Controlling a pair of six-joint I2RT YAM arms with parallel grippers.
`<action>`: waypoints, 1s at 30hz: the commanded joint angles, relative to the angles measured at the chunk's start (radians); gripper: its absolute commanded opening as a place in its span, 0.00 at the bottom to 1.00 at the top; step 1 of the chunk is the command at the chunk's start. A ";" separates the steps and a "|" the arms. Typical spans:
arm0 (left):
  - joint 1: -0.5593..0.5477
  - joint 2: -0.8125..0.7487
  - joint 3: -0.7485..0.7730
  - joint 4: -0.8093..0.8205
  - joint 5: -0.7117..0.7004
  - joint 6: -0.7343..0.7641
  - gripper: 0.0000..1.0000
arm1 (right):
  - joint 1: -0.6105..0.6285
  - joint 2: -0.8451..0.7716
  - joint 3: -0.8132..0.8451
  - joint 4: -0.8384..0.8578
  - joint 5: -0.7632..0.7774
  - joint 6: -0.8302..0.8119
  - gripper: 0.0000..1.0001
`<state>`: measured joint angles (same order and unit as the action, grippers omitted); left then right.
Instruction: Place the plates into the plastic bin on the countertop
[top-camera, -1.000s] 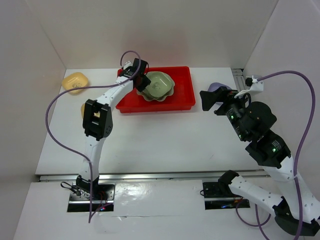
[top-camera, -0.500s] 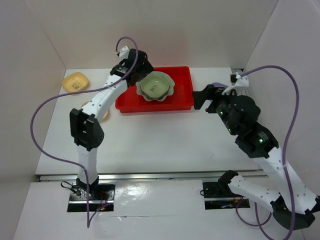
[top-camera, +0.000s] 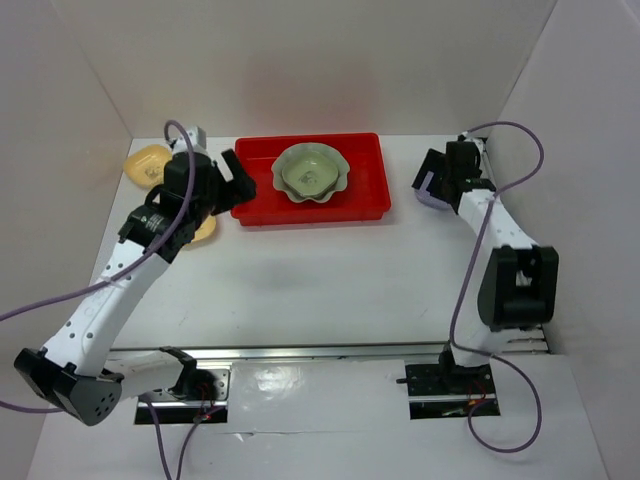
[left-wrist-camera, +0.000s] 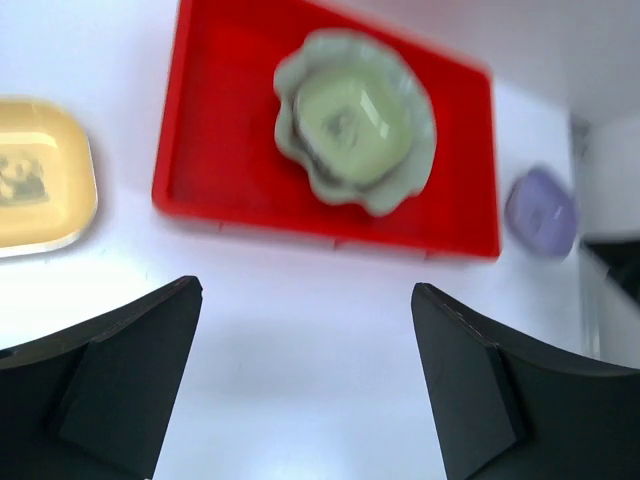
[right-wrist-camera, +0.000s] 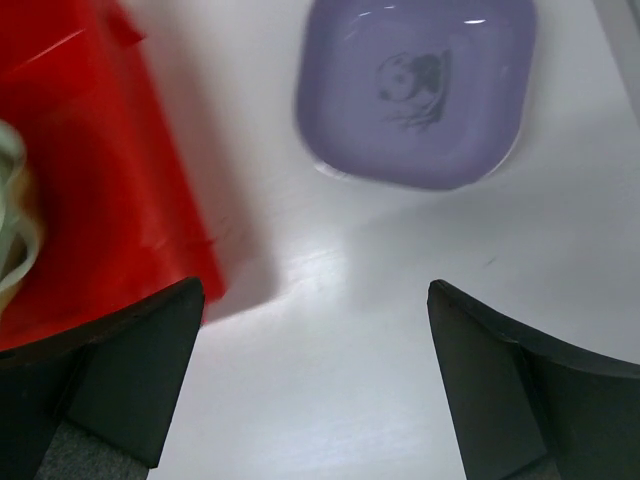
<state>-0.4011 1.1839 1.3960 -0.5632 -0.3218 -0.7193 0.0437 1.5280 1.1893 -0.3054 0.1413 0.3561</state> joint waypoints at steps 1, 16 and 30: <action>-0.013 -0.047 -0.097 0.031 0.119 0.106 0.99 | -0.085 0.157 0.150 0.094 -0.028 -0.011 1.00; -0.091 -0.210 -0.316 -0.009 0.150 0.172 0.99 | -0.214 0.523 0.398 0.038 0.208 -0.051 1.00; -0.094 -0.175 -0.269 -0.085 0.084 0.124 0.99 | -0.246 0.623 0.359 0.086 0.098 -0.051 0.82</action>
<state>-0.5007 0.9794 1.0733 -0.6159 -0.2016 -0.6060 -0.2092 2.1410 1.5486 -0.2771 0.2684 0.3107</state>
